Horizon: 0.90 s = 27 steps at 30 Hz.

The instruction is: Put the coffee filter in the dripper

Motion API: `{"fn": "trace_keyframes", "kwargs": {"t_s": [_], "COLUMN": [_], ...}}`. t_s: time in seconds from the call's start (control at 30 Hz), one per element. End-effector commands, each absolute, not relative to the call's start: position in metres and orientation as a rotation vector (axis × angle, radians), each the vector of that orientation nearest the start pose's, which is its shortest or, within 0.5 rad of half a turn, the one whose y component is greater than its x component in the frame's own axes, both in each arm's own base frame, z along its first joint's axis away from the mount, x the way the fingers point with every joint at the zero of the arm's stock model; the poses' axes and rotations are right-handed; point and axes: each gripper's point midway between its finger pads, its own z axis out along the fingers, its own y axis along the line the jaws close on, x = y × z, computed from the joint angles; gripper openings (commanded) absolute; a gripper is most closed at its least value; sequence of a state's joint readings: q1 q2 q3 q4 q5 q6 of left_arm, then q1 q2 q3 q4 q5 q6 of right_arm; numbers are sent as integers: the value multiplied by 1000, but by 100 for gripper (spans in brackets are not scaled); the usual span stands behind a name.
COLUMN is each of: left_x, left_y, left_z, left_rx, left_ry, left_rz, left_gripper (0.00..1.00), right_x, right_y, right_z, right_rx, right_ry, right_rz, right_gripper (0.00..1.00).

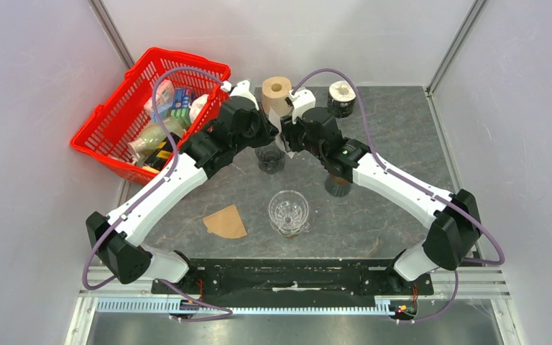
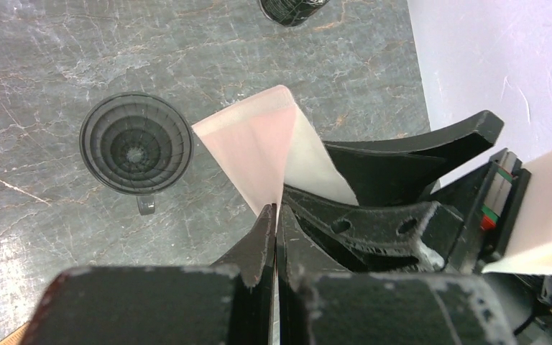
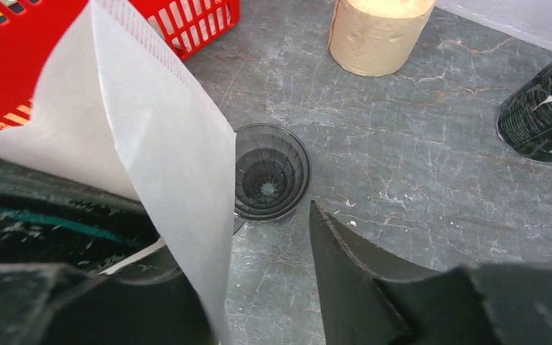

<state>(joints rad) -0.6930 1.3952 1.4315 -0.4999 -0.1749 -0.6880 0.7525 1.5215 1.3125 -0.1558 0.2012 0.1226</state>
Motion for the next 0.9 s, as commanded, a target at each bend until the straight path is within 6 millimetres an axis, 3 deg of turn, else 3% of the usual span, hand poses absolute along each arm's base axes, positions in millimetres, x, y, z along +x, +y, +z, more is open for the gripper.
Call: {"fn": "trace_keyframes", "kwargs": {"t_s": [0.0, 0.2, 0.3, 0.6, 0.87], "left_x": [332, 332, 330, 331, 333], "left_y": [-272, -264, -262, -238, -226], "left_z": [318, 303, 293, 269, 266], "left_rx": [-88, -81, -61, -88, -126], "left_ry": [2049, 2085, 2114, 2169, 2166], "left_rz": [-700, -621, -591, -385, -279], "left_gripper": [2, 2, 2, 2, 2], "right_x": [378, 384, 387, 394, 388], "right_y": [304, 294, 289, 267, 269], "right_z": [282, 287, 286, 291, 291], "right_rx": [-412, -366, -354, -284, -288], "right_ry": [1847, 1836, 1835, 1828, 1844], "right_rz": [382, 320, 284, 160, 190], "right_gripper": [48, 30, 25, 22, 22]}}
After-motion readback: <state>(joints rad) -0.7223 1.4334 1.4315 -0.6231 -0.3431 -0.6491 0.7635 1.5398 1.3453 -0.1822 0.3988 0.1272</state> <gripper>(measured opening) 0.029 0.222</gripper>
